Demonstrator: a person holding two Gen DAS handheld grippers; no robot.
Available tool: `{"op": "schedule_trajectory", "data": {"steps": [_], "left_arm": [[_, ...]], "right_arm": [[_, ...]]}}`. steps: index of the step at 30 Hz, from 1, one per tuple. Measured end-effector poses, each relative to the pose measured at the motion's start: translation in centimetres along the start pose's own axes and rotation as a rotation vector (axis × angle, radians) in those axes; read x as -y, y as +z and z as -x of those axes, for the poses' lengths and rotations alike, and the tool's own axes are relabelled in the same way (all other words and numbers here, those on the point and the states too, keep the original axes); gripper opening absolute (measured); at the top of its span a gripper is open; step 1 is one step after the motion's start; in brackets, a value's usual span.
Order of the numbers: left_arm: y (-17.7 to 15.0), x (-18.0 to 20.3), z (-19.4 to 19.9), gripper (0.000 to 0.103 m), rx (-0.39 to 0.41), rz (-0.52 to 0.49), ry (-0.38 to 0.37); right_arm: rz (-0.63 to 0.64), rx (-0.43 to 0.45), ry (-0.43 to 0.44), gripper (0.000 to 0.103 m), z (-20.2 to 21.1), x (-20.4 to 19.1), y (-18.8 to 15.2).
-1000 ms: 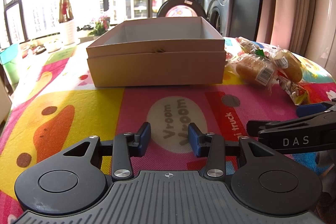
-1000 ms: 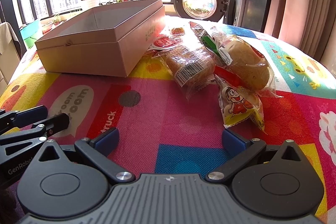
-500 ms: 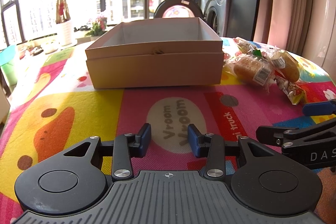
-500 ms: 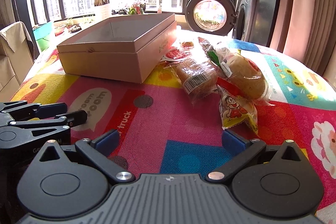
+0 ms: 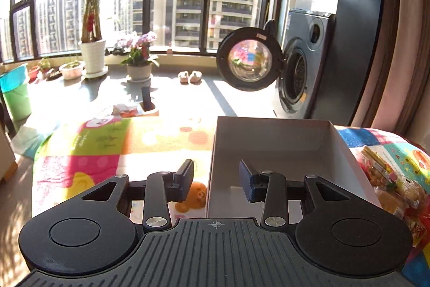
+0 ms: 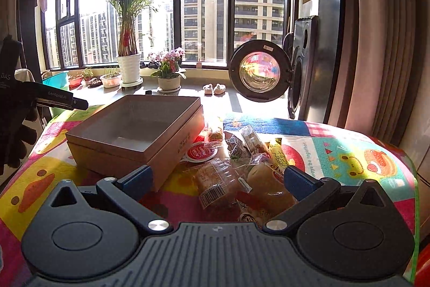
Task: Organize objects
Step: 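Grasp the beige box side wall with the left tool while the right tool moves toward the snacks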
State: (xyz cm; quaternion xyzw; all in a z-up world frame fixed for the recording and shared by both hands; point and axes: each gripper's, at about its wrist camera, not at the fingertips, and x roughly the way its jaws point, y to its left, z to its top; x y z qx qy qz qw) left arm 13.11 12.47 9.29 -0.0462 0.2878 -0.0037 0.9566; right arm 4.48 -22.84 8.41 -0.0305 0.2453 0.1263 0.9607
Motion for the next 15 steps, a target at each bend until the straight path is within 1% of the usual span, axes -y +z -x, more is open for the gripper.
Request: {"op": "schedule_trajectory", "data": {"steps": [1,3,5,7,9,11,12,13,14,15], "left_arm": [[0.4,-0.5,-1.4,0.041,-0.036,0.006,-0.001],[0.8,-0.8,-3.9,0.041,-0.097,-0.029,-0.004],[1.1,-0.8,-6.0,0.038,-0.159,-0.050,-0.019],[1.3,-0.7,-7.7,0.038,-0.208,-0.059,-0.027],[1.2,-0.6,-9.1,0.033,-0.250,-0.050,-0.031],[0.9,-0.4,-10.3,0.017,-0.285,-0.020,-0.034],[0.6,-0.4,-10.5,0.015,-0.291,-0.003,-0.024],[0.4,-0.8,-10.5,0.011,-0.279,0.021,-0.014],[0.1,-1.2,-10.2,0.009,-0.263,0.043,-0.012],[0.0,-1.5,-10.1,0.009,-0.260,0.061,-0.021]], "right_arm": [[-0.003,-0.008,-0.003,0.103,-0.3,0.3,0.0],[-0.004,-0.025,-0.008,0.103,-0.9,0.9,-0.1],[0.001,-0.036,-0.011,0.103,-1.3,1.2,-0.2],[0.001,-0.048,-0.012,0.103,-1.7,1.7,-0.3],[0.000,-0.056,-0.009,0.103,-2.2,2.2,0.0],[0.007,-0.055,-0.004,0.103,-2.7,2.6,0.5],[0.011,-0.054,0.000,0.103,-3.1,2.8,0.9],[0.014,-0.053,0.007,0.103,-3.5,3.0,1.4],[0.012,-0.057,0.022,0.103,-4.1,3.2,2.2],[0.000,-0.069,0.041,0.103,-5.0,3.5,3.2]]}}
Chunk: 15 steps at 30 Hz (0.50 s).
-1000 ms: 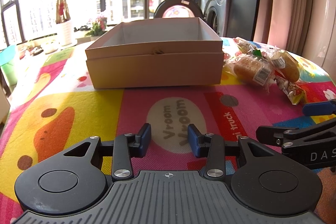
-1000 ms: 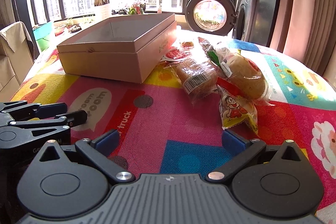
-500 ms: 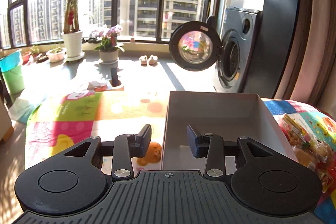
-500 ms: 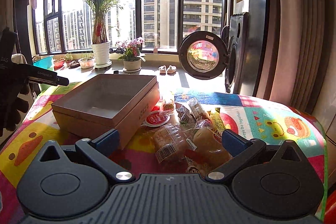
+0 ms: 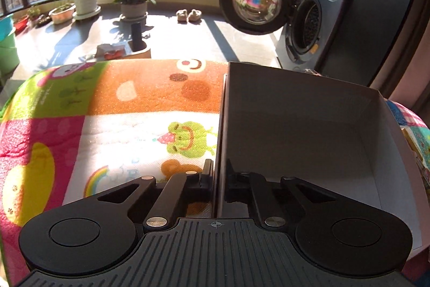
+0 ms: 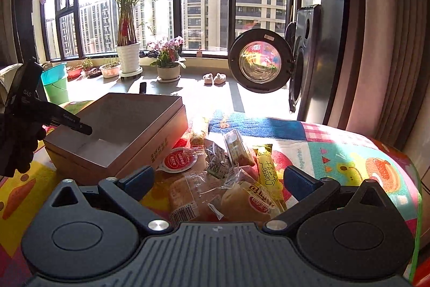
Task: Organize objects
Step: 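Grasp the beige box side wall with the left tool while the right tool moves toward the snacks, then lower the right tool onto the clear bread bag and close it while the left tool holds the box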
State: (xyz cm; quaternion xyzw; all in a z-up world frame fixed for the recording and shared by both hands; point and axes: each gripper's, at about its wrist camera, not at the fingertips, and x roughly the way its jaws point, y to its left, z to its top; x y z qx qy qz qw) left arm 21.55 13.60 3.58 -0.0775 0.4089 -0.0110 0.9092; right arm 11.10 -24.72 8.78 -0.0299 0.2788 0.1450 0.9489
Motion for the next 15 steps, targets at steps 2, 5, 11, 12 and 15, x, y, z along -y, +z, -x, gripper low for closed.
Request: {"op": "schedule_trajectory", "data": {"steps": [2,5,11,12,15], "left_arm": [[-0.3,-0.1,0.3,0.009,-0.007,0.028,0.000],[-0.6,0.6,1.4,0.008,-0.014,0.003,0.078],[-1.4,-0.9,4.6,0.009,0.031,0.074,0.148],[-1.6,-1.4,5.0,0.009,0.036,0.081,0.161],[-2.0,-2.6,5.5,0.009,0.040,0.099,0.171]], "right_arm": [[-0.037,-0.045,0.042,0.098,-2.4,0.6,2.3],[-0.089,-0.128,0.075,0.087,-7.4,0.7,5.5],[-0.215,-0.337,0.095,0.064,-16.6,-0.4,6.4],[-0.217,-0.351,0.090,0.064,-17.1,-0.8,6.0],[-0.173,-0.353,0.076,0.070,-17.7,-2.2,5.3]]}}
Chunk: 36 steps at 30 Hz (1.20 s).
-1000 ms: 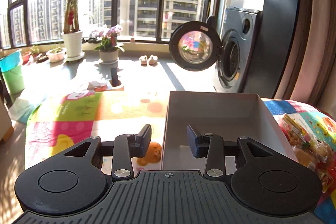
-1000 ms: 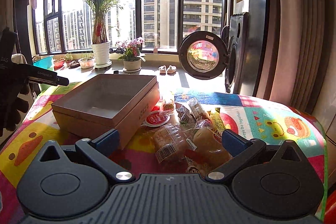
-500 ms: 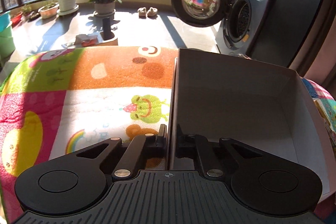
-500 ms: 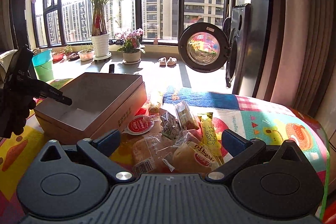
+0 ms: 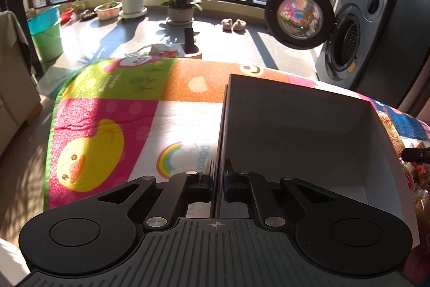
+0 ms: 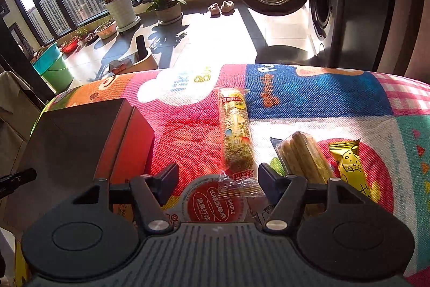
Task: Organize objects
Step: 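Lower the right tool onto the clear bread bag and close it while the left tool holds the box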
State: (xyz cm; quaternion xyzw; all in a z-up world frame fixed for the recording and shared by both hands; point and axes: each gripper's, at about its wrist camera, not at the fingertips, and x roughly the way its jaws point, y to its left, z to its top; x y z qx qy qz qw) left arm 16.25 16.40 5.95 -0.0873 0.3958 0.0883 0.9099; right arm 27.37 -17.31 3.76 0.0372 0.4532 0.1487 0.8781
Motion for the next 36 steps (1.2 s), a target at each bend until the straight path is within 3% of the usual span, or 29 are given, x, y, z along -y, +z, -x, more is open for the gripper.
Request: {"op": "schedule_trajectory", "data": {"steps": [5,7,9,17,20,24,29,32,35,36], "left_arm": [[0.0,0.7,0.1,0.010,0.000,-0.008,-0.007],[-0.4,0.9,0.2,0.010,0.008,-0.007,-0.020],[-0.8,1.0,0.3,0.010,0.023,0.007,-0.028],[-1.7,4.5,-0.2,0.013,0.046,0.036,-0.134],[-2.4,6.0,-0.4,0.013,0.079,0.016,-0.130],[-3.2,5.9,-1.2,0.013,0.047,0.025,-0.151],[-3.2,5.3,-1.2,0.016,-0.020,-0.028,-0.190],[-3.3,5.4,-1.1,0.017,-0.046,-0.073,-0.201],[-3.7,5.2,-0.8,0.018,-0.051,-0.077,-0.213],[-3.8,5.1,-0.9,0.018,-0.050,-0.068,-0.216]], "right_arm": [[0.105,-0.001,-0.039,0.085,-0.2,-2.1,-1.1],[0.175,-0.023,-0.068,0.085,-0.6,-3.0,-1.5],[0.269,-0.018,-0.153,0.083,-0.9,-3.2,-2.0],[0.330,0.007,-0.257,0.082,1.7,1.7,-3.2],[0.288,0.036,-0.207,0.082,3.6,2.8,-2.9],[0.283,0.101,-0.164,0.082,5.0,2.7,-1.6],[0.307,0.103,-0.178,0.081,1.4,1.6,1.4],[0.240,0.073,-0.121,0.080,-1.1,2.7,3.2],[0.094,0.033,-0.020,0.068,-3.3,4.8,5.0],[0.055,0.011,0.006,0.051,-3.8,5.4,5.3]]}}
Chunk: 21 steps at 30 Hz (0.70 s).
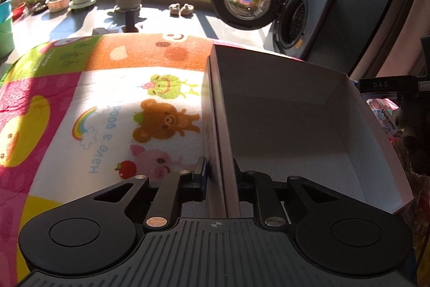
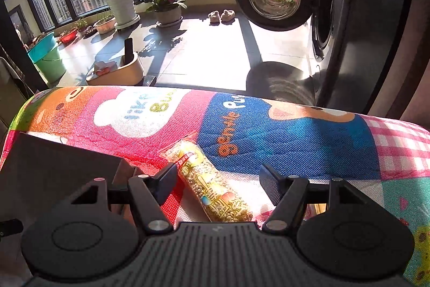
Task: Organize objects
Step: 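Lower the right tool onto the clear bread bag and close it while the left tool holds the box, then lift the bread bag with the right tool and carry it over the box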
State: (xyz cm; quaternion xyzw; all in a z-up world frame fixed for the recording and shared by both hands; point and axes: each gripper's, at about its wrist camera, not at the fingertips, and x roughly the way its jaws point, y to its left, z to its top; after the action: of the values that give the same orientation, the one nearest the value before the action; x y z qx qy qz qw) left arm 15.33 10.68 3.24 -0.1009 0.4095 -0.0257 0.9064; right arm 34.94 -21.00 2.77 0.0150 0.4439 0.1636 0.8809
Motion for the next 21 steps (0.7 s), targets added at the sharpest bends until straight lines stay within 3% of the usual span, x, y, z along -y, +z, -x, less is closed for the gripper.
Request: {"op": "schedule_trajectory", "data": {"steps": [2,4,8,11,14,16,17,21], "left_arm": [[0.0,0.0,0.0,0.018,0.004,0.018,0.003],[-0.1,0.1,0.0,0.018,0.007,0.027,0.009],[-0.2,0.1,0.1,0.018,0.019,0.061,0.015],[-0.4,0.1,0.2,0.018,0.027,0.076,0.019],[-0.7,0.2,0.4,0.018,0.031,0.084,0.020],[-1.0,0.3,0.6,0.018,0.039,0.083,0.025],[-1.1,0.4,0.6,0.018,0.045,0.081,0.028],[-1.5,0.7,0.7,0.017,0.069,0.086,0.046]], "right_arm": [[-0.057,-0.029,0.062,0.042,-0.1,1.0,-0.1],[-0.031,-0.033,0.042,0.034,0.8,1.5,-0.7],[-0.007,-0.063,-0.031,0.031,3.9,3.1,-3.3],[-0.009,-0.048,-0.037,0.027,7.3,4.4,-5.1],[0.006,0.077,-0.080,0.033,13.1,5.1,-7.2],[0.042,0.139,-0.124,0.047,16.0,4.8,-9.4],[0.077,0.163,-0.140,0.049,17.4,4.2,-10.9],[0.224,0.164,-0.127,0.064,19.1,0.8,-15.9]]}}
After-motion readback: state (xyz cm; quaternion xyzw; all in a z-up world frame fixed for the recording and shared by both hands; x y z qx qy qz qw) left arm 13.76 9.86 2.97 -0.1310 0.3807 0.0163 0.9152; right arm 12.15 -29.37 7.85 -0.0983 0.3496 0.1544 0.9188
